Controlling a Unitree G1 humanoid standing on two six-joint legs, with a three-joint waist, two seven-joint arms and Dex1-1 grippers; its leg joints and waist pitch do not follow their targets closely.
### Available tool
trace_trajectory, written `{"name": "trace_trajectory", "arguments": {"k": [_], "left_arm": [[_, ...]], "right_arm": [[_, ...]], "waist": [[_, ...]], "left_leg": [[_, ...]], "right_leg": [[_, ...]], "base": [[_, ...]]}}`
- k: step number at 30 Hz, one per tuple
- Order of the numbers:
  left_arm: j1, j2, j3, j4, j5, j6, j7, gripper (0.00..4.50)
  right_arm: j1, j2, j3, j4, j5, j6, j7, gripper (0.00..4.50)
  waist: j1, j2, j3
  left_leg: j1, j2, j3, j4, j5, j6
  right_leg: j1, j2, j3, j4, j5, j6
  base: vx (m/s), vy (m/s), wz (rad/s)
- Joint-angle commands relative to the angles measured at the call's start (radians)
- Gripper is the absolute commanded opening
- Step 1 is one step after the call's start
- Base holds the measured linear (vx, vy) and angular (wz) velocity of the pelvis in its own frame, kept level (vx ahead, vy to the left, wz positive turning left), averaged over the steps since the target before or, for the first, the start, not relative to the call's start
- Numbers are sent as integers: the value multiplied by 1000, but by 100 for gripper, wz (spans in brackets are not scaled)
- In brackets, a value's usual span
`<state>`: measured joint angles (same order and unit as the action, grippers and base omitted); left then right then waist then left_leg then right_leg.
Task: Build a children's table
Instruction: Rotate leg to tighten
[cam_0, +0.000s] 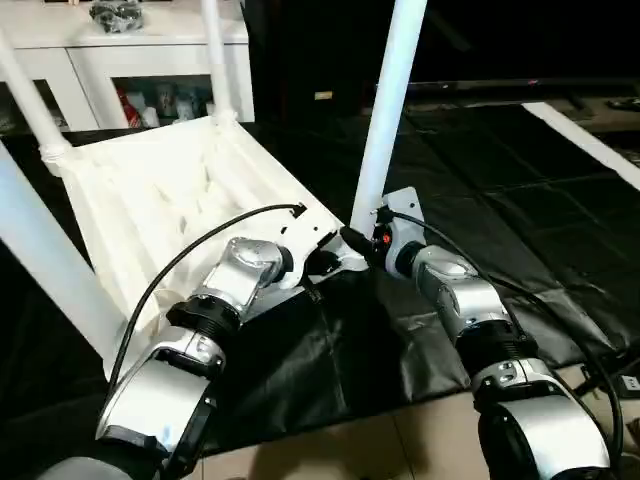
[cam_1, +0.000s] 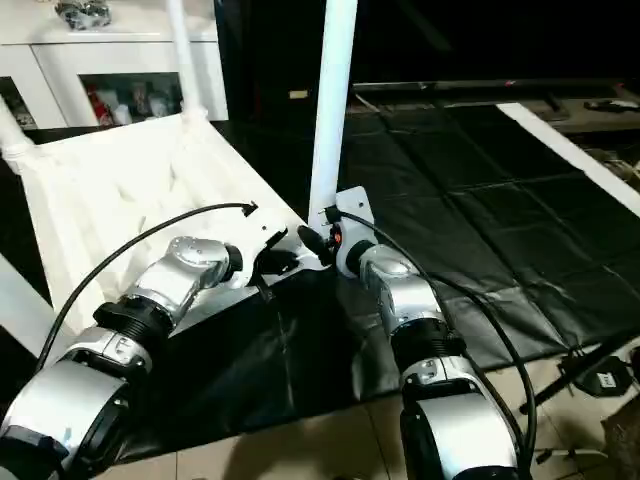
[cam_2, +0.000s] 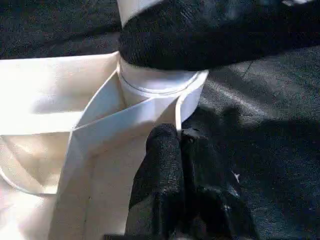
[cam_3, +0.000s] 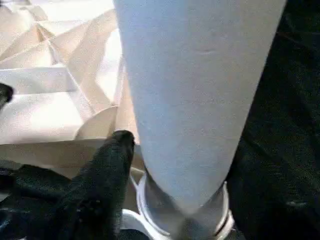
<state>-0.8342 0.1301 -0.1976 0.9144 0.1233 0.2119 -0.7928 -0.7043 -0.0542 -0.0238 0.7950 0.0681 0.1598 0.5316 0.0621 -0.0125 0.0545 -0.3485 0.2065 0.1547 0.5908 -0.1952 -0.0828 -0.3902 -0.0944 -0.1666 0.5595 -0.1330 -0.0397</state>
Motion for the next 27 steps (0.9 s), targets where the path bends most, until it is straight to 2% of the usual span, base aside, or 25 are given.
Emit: {"name": "trace_trajectory", "arguments": {"k": [1,3,4,5,6,7,9,10,13,14,16,18,22,27], "left_arm": [[-8,-14,-36,-50,-10,-51,-50,0],[12,24,-57,-65,-1,-111,-120,0],[20,44,-66,-70,2,-133,-156,0],[20,44,-66,-70,2,-133,-156,0],[35,80,-84,-80,6,-190,-225,0],[38,87,-88,-81,6,-200,-242,0],[49,109,-100,-86,4,-226,-297,0],[68,145,-114,-102,-9,-270,-396,0],[78,170,-126,-114,-16,-297,-458,0],[84,194,-139,-122,-20,-326,-506,0],[88,214,-148,-130,-25,-347,-552,0],[93,232,-157,-138,-30,-367,-599,0],[111,271,-184,-171,-32,-399,-692,0],[126,292,-205,-189,-22,-433,-734,0]], "right_arm": [[30,29,87,-17,21,-4,137,327],[62,-12,82,-59,38,-30,225,352],[77,-39,85,-82,47,-42,278,358],[77,-39,85,-82,47,-42,278,363],[112,-92,110,-136,65,-62,402,380],[117,-102,113,-145,69,-61,421,388],[129,-132,121,-171,80,-47,474,394],[138,-182,126,-192,92,-39,561,411],[139,-215,126,-200,100,-37,629,436],[139,-245,127,-210,109,-33,689,441],[137,-272,133,-218,118,-28,740,446],[133,-296,146,-224,123,-26,785,446],[130,-342,190,-245,127,-19,897,446],[125,-338,214,-227,108,-36,936,446]], "waist": [[18,-9,-78],[28,-8,-83],[34,-11,-79],[34,-11,-79],[45,-7,-76],[51,-6,-76],[58,-3,-76],[62,-3,-73],[68,-1,-74],[75,0,-75],[85,-1,-75],[89,-2,-76],[94,-5,-77],[99,-5,-77]], "left_leg": [[-11,26,1,-66,-135,72],[-13,27,2,-64,-90,88],[-16,25,6,-61,-67,108],[-16,25,6,-61,-67,108],[-9,28,7,-63,-96,107],[-7,31,10,-62,-103,105],[-3,38,10,-65,-114,94],[-1,39,9,-68,-133,85],[4,41,11,-68,-158,70],[11,43,14,-67,-158,67],[17,46,18,-68,-149,61],[13,46,17,-68,-147,60],[2,42,17,-65,-123,67],[4,42,17,-65,-127,54]], "right_leg": [[65,-85,70,-55,-325,-140],[67,-83,72,-46,-269,-142],[60,-78,75,-39,-219,-154],[60,-78,75,-39,-219,-154],[59,-79,74,-43,-261,-146],[57,-77,75,-43,-270,-140],[53,-76,74,-43,-287,-138],[54,-76,73,-47,-313,-131],[49,-78,77,-48,-339,-133],[42,-77,81,-46,-324,-143],[36,-74,87,-36,-270,-172],[40,-75,88,-30,-257,-180],[47,-77,89,-26,-250,-169],[44,-78,88,-30,-292,-159]], "base": [[0,0,0],[0,0,0],[0,0,0],[0,0,0],[0,0,0],[0,0,0],[0,0,0],[0,0,0],[0,0,0],[0,0,0],[0,0,0],[0,0,0],[0,0,0],[0,0,0]]}}
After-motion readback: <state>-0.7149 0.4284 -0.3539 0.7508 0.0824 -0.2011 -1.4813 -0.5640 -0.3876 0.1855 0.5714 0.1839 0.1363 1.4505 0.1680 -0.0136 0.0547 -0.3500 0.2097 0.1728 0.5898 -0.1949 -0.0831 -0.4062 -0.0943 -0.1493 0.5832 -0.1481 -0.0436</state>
